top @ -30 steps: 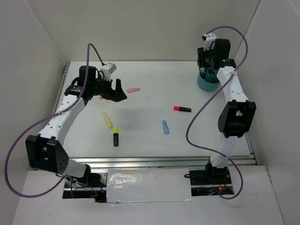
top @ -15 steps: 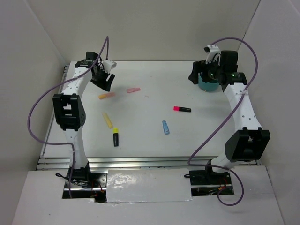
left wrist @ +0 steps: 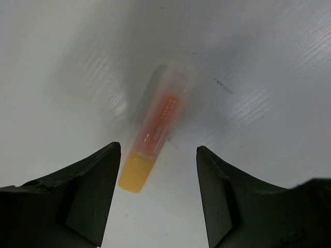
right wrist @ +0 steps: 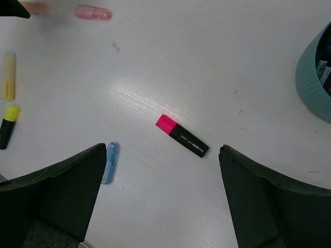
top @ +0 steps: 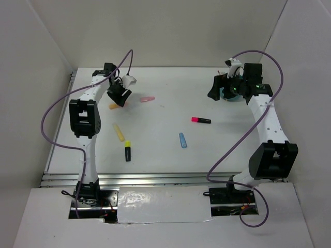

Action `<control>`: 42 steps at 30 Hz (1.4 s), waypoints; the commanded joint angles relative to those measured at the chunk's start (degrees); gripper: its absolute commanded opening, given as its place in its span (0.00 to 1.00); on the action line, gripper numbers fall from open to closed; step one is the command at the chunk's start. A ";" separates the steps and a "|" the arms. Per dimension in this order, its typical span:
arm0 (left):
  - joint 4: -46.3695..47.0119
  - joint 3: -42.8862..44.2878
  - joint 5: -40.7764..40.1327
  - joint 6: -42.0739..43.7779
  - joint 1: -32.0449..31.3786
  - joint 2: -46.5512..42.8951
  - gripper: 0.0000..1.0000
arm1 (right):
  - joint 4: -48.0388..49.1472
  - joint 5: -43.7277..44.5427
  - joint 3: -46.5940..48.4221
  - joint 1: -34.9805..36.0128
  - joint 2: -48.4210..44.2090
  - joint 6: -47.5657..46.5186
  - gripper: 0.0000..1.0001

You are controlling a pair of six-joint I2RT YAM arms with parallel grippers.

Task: Sort the stationery into containers
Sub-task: Pick up the pen from the center of the board.

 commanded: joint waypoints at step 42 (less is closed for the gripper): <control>7.82 -44.37 36.85 -61.39 -10.54 -43.94 0.00 | 2.39 17.20 -3.91 63.72 -6.27 -60.46 0.50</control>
